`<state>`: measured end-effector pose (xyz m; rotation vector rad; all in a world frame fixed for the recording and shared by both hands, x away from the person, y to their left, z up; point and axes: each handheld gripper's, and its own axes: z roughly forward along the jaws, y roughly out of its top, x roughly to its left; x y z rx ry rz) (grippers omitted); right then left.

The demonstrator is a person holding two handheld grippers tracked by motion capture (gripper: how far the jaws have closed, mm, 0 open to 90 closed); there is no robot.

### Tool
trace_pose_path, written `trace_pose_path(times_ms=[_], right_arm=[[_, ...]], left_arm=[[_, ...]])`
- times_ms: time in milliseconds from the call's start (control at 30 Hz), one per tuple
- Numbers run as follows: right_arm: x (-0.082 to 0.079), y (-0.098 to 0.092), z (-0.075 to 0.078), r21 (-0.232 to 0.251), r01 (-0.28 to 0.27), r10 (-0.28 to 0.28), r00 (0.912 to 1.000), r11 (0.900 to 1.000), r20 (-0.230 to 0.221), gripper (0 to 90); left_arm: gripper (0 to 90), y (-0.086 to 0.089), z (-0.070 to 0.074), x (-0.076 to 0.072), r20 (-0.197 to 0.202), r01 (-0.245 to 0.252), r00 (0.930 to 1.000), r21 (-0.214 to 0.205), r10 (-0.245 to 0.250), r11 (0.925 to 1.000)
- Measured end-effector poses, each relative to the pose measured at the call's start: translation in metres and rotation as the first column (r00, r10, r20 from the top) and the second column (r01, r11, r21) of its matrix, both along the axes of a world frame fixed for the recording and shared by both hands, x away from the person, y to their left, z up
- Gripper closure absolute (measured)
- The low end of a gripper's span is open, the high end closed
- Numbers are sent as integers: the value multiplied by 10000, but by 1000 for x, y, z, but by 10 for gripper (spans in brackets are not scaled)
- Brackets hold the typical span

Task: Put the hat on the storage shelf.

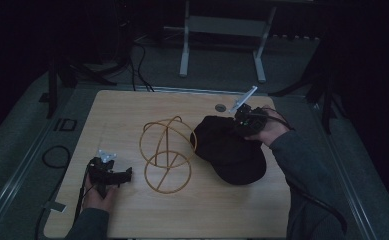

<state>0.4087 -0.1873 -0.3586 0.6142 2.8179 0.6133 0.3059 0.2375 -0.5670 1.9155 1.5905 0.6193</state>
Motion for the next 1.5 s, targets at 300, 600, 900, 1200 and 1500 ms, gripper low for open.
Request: trace_pose_path(times_ms=[300,600,900,1200,1500], right_arm=[[2,-6,5,79,-317,318,9995,9995,-77,856],[0,-8,14,-97,-586,585,9983,9982,-52,856],[-2,-9,31,-65,-736,737,9971,9973,215,856],[-4,-6,44,-176,-1040,1046,9939,9944,347,855],[-7,-9,57,-268,-1258,1270,9907,9917,487,855]], left_arm=[[2,0,0,0,-3,2,10000,1,-2,10000],[2,0,0,0,-8,5,10000,2,-5,10000],[2,0,0,0,-10,2,10000,1,-2,10000],[2,0,0,0,-8,1,10000,-2,-1,10000],[2,0,0,0,10,-7,10000,-12,7,10000]])
